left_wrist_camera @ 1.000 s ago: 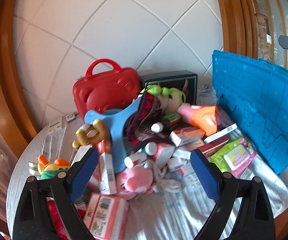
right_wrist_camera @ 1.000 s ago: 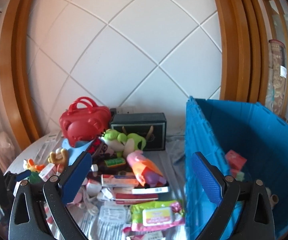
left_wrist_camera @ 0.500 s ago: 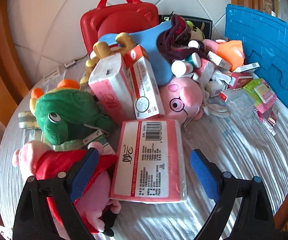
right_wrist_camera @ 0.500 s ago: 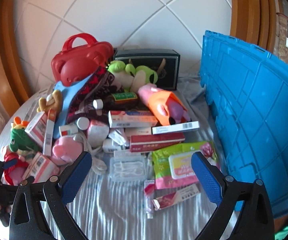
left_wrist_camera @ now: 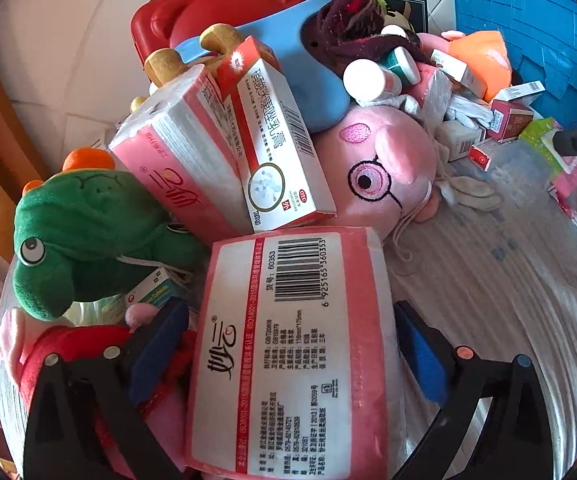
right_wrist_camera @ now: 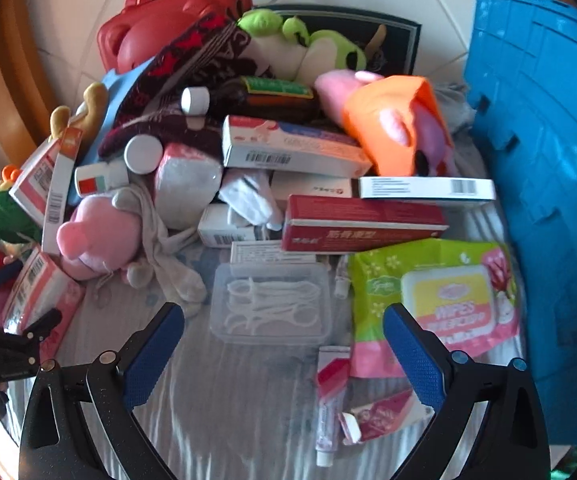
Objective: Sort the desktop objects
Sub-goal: 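Grasp the pink-white tissue pack with the left gripper while the right grasps the clear floss box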
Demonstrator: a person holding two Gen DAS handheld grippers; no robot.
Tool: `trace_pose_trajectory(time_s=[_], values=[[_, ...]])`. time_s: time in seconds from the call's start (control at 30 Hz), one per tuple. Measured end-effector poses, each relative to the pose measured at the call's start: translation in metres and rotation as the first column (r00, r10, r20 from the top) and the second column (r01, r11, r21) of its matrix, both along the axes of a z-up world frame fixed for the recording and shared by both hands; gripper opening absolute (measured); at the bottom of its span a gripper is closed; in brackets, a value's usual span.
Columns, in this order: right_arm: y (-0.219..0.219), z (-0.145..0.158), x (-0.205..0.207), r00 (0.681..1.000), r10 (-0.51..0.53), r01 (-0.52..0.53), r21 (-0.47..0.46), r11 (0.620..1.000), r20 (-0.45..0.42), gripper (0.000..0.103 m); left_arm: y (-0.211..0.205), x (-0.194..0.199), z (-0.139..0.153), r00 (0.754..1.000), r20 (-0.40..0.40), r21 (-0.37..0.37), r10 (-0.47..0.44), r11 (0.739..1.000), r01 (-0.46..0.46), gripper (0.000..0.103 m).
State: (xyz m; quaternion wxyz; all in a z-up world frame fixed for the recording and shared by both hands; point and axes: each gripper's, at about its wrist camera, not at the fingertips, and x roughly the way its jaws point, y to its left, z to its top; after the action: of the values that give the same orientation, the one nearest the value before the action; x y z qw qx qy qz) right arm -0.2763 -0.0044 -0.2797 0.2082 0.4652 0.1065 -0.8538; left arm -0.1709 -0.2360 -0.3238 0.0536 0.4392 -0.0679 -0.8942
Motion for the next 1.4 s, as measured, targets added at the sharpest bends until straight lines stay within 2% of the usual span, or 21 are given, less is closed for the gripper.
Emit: trace_pose_trajectory(time_s=[0.23, 0.47, 0.53, 0.6, 0.63, 0.67, 0.8, 0.87, 0.9, 0.97, 1.17, 1.3, 1.4], values=[[-0.038, -0.052, -0.022, 0.996, 0.058, -0.070, 0.176, 0.982, 0.075, 0.101, 0.010, 0.000, -0.010, 1.000, -0.008, -0.070, 0.019, 0.997, -0.019, 0.102], [-0.040, -0.067, -0.031, 0.993, 0.031, -0.045, 0.126, 0.991, 0.113, 0.101, 0.017, -0.014, -0.017, 0.998, 0.038, -0.128, 0.058, 0.990, -0.053, 0.102], [-0.040, -0.069, -0.032, 0.992, 0.030, -0.045, 0.124, 0.991, 0.121, 0.101, 0.015, -0.015, -0.017, 0.996, 0.065, -0.108, 0.061, 0.993, -0.053, 0.102], [-0.039, -0.070, -0.033, 0.991, 0.027, -0.042, 0.115, 0.993, 0.129, 0.101, 0.014, -0.017, -0.017, 0.990, 0.133, -0.038, 0.046, 0.998, -0.041, 0.102], [-0.039, -0.070, -0.034, 0.991, 0.025, -0.040, 0.111, 0.993, 0.132, 0.101, 0.014, -0.016, -0.018, 0.988, 0.150, -0.027, 0.047, 0.999, -0.043, 0.102], [-0.039, -0.070, -0.034, 0.991, 0.024, -0.039, 0.110, 0.993, 0.134, 0.101, 0.013, -0.014, -0.018, 0.988, 0.143, -0.043, 0.061, 0.998, -0.055, 0.102], [-0.039, -0.070, -0.033, 0.990, 0.027, -0.042, 0.113, 0.993, 0.136, 0.101, 0.004, -0.007, -0.020, 0.988, 0.133, -0.027, 0.076, 0.997, -0.073, 0.102], [-0.038, -0.071, -0.033, 0.991, 0.025, -0.042, 0.127, 0.991, 0.129, 0.101, 0.003, -0.005, -0.019, 0.989, 0.129, -0.021, 0.066, 0.998, -0.064, 0.096], [-0.038, -0.072, -0.033, 0.991, 0.022, -0.039, 0.130, 0.991, 0.131, 0.096, 0.003, -0.004, -0.018, 0.991, 0.119, -0.020, 0.066, 0.998, -0.064, 0.094], [-0.035, -0.070, -0.033, 0.990, 0.017, -0.030, 0.097, 0.995, 0.139, 0.088, 0.002, -0.001, -0.018, 0.992, 0.107, -0.025, 0.070, 0.997, -0.068, 0.092], [-0.032, -0.063, -0.028, 0.992, 0.021, -0.031, 0.080, 0.996, 0.123, 0.088, 0.002, 0.012, -0.004, 0.998, 0.044, -0.006, 0.034, 0.999, -0.034, 0.089], [-0.027, -0.038, -0.016, 0.998, 0.023, -0.025, 0.031, 0.999, 0.066, 0.088, 0.003, 0.023, 0.012, 1.000, 0.012, -0.008, 0.004, 1.000, -0.004, 0.089], [-0.021, -0.010, -0.004, 1.000, 0.022, -0.022, -0.004, 1.000, 0.011, 0.088, 0.015, 0.031, 0.036, 0.999, -0.029, -0.004, -0.029, 1.000, 0.028, 0.089]])
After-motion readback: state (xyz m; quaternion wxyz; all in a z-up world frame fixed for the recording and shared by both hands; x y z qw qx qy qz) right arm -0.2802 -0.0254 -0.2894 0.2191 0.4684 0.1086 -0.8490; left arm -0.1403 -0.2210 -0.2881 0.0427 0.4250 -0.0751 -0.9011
